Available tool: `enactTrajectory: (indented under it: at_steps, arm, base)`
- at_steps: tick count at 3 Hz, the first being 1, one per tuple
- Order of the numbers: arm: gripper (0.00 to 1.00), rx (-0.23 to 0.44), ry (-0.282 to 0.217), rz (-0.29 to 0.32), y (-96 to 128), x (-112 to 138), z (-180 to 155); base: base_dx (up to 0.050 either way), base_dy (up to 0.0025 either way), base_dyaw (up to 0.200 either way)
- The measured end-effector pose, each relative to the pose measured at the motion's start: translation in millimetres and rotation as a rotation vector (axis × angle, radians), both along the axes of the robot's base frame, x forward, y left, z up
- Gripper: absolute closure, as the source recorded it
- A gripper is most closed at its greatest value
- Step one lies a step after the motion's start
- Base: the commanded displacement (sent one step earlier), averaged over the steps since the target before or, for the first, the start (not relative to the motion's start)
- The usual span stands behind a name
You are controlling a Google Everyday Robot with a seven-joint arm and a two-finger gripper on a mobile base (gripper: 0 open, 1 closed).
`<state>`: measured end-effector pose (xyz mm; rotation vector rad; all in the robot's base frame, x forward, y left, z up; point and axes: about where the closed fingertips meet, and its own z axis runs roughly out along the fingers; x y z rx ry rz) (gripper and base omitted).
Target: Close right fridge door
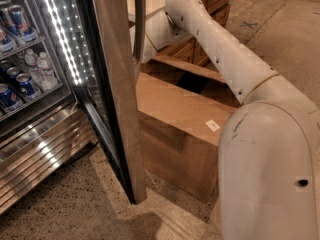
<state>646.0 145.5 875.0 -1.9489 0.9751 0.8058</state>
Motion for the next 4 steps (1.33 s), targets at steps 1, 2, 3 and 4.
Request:
enactTrajectory:
  at_steps: [1, 2, 3, 4]
  arm:
    - [1.0, -0.042, -0.003, 0.072, 14, -4, -2]
    - [1.0, -0.082, -0.001, 0.154, 37, -14, -3]
    - [1.0, -0.129, -0.004, 0.225, 64, -26, -2]
    - [1.0, -0.166, -0.012, 0.274, 90, -32, -3]
  base:
    - [0.0, 0.0, 0.0]
    - [0.0, 0.0, 0.0]
    - [0.0, 0.0, 0.0]
    - [0.0, 0.0, 0.0]
